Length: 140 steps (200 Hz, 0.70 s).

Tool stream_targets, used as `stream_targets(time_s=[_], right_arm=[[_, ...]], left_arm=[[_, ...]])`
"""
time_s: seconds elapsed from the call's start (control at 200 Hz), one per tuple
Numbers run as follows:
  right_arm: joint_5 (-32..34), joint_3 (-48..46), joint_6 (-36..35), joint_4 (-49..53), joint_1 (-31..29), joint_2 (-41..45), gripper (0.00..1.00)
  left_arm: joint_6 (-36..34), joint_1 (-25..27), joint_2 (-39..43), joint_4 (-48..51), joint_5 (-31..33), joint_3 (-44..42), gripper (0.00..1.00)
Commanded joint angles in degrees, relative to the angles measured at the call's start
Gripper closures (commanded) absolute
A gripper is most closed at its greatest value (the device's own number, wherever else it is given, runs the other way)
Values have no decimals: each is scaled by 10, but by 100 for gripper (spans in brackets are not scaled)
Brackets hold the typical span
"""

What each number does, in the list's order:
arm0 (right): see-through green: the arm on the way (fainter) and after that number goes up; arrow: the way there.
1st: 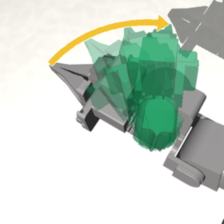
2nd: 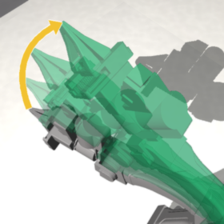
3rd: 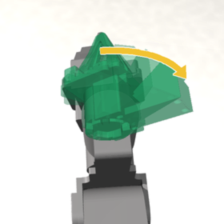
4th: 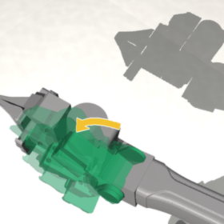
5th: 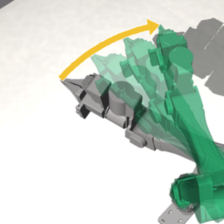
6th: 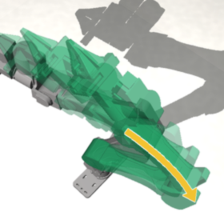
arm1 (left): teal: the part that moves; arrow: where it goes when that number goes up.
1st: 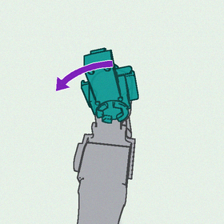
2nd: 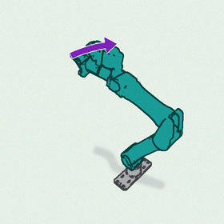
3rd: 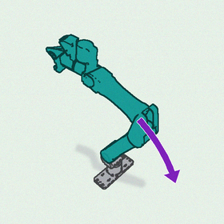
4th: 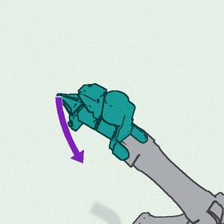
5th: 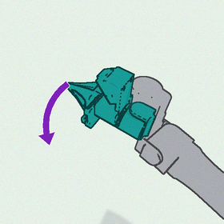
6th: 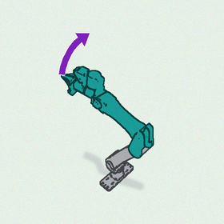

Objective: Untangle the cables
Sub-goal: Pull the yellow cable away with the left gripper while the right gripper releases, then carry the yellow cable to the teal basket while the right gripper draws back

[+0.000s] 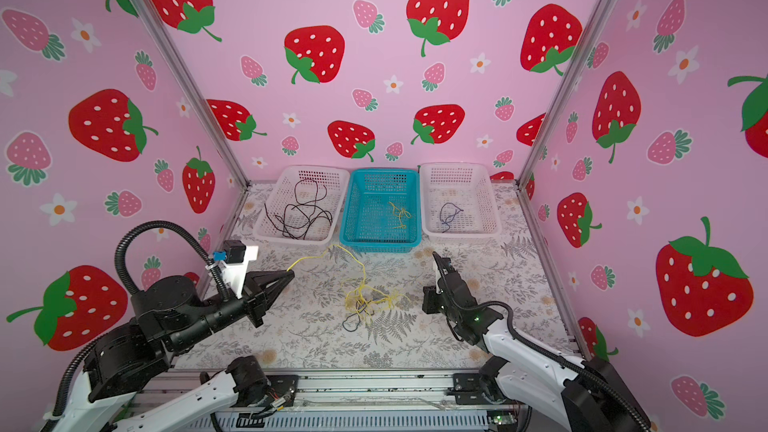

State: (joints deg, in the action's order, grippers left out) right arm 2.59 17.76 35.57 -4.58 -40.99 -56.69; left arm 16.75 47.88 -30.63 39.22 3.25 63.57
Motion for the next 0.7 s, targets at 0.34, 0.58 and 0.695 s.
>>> stream_targets(time_s=[0.34,0.58,0.695], right_arm=[[-148,45,-92,20,-3,114,68],[-93,67,-98,46,-4,150,54],[-78,71,-92,51,-4,168,49]], left_arm=[[42,-1,-29,-129,-29,-27,100],[-16,-2,-151,-153,3,18,100],[-64,-4,-245,-162,53,60,100]])
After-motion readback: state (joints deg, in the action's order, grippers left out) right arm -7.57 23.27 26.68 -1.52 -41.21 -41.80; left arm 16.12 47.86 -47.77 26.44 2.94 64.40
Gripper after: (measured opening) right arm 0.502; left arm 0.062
